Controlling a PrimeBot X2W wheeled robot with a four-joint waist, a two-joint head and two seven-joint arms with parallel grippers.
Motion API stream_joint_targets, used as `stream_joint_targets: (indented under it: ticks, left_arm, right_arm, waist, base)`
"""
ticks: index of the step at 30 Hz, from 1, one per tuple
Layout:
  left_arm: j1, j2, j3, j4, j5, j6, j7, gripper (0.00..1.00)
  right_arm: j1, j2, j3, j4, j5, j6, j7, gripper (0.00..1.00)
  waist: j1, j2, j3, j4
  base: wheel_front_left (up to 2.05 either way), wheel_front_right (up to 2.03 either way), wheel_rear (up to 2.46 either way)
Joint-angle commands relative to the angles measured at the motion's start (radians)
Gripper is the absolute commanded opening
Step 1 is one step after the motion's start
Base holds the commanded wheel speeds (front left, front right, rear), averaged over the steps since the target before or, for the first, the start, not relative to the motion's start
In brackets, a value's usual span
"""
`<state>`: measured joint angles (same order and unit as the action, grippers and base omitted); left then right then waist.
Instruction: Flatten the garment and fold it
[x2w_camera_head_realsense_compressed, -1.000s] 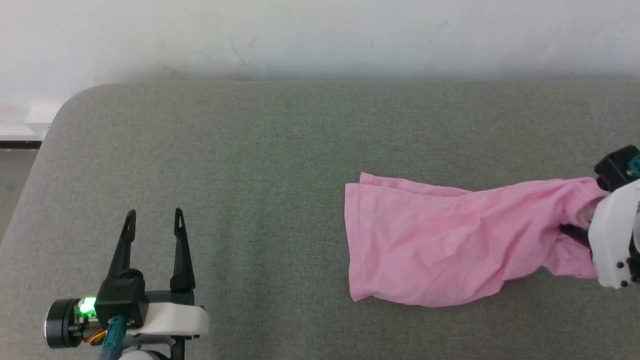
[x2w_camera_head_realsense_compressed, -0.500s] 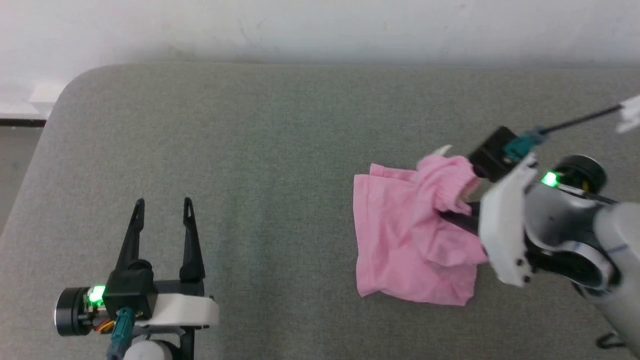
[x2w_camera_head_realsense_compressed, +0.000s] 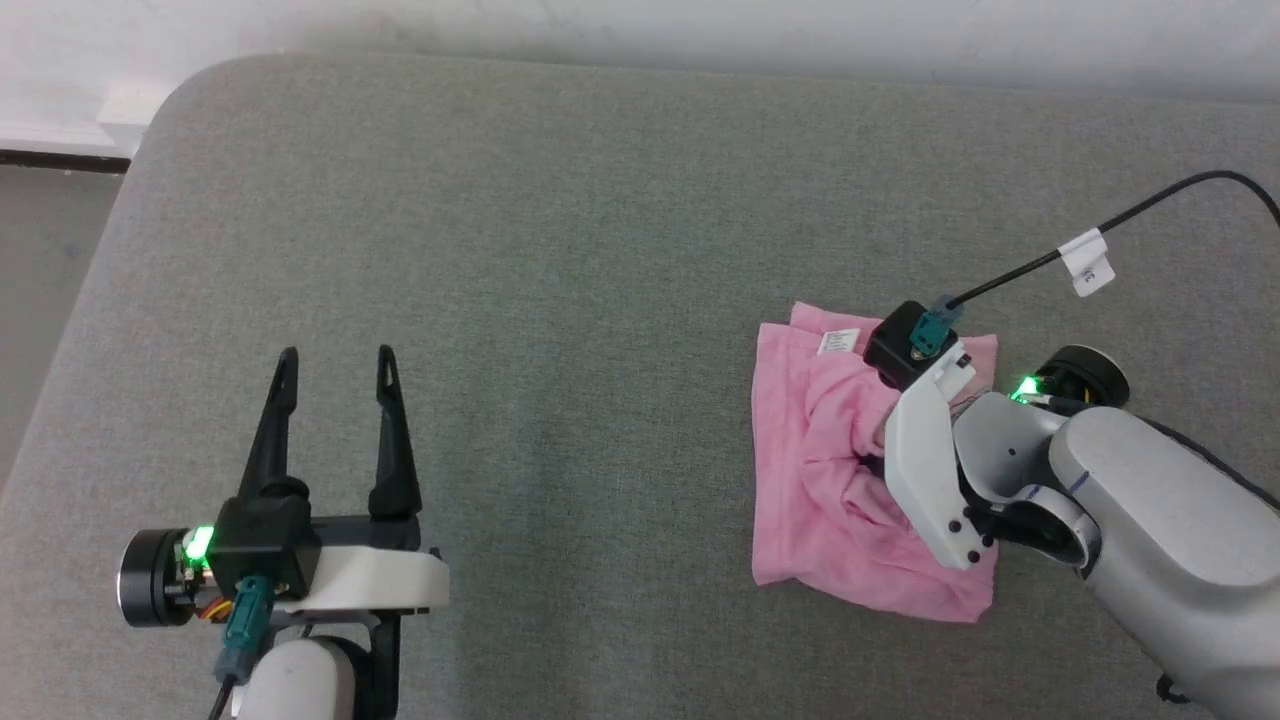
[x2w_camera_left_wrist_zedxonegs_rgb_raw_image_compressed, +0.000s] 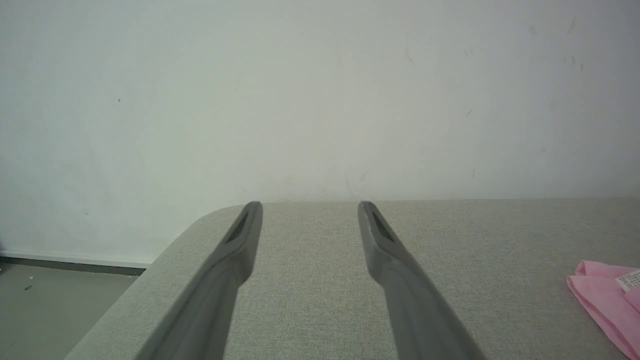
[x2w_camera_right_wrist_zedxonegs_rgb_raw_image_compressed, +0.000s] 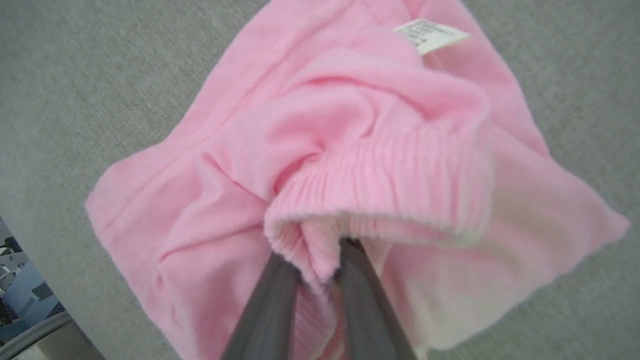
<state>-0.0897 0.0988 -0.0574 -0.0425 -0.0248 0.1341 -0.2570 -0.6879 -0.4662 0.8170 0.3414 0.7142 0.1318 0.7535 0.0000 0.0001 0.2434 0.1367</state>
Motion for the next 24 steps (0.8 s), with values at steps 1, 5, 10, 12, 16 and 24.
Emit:
stream_joint_targets:
  ticks: [1, 5, 10, 12, 16, 24]
  left_arm:
    - [-0.001, 0.0, 0.006, 0.002, 0.006, 0.002, -0.005, 1.0]
    - [0.022, 0.008, 0.023, 0.006, 0.009, 0.004, -0.005, 1.0]
    - [0.045, 0.016, 0.038, 0.011, 0.007, -0.001, -0.005, 1.0]
    - [0.05, 0.016, 0.04, 0.015, 0.008, -0.001, -0.005, 1.0]
    - [0.044, 0.017, 0.044, 0.021, 0.007, -0.004, -0.005, 1.0]
    - [0.054, 0.019, 0.062, 0.022, 0.001, -0.009, -0.005, 1.0]
  right_arm:
    - [0.006, 0.002, 0.021, 0.011, 0.006, -0.001, -0.017, 1.0]
    - [-0.011, -0.038, 0.024, -0.06, 0.045, -0.001, -0.116, 1.0]
    - [-0.011, -0.112, -0.05, -0.21, 0.066, -0.001, -0.262, 1.0]
    - [-0.004, -0.136, -0.09, -0.267, 0.053, -0.001, -0.345, 1.0]
    - [0.043, -0.134, -0.24, -0.281, -0.033, -0.001, -0.554, 1.0]
    - [0.256, 0.068, -0.593, -0.197, -0.324, -0.001, -0.929, 1.0]
  waist:
    - [0.0, -0.0001, -0.011, -0.013]
    - [0.0, -0.0001, -0.048, -0.048]
    - [0.0, -0.0001, -0.086, -0.095]
    - [0.0, -0.0001, -0.095, -0.112]
    - [0.0, -0.0001, -0.105, -0.131]
    - [0.0, -0.0001, -0.128, -0.15]
  base:
    - [0.0, 0.0, 0.0]
    - [0.0, 0.0, 0.0]
    - [0.0, 0.0, 0.0]
    - [0.0, 0.0, 0.0]
    - [0.0, 0.0, 0.0]
    - [0.0, 0.0, 0.0]
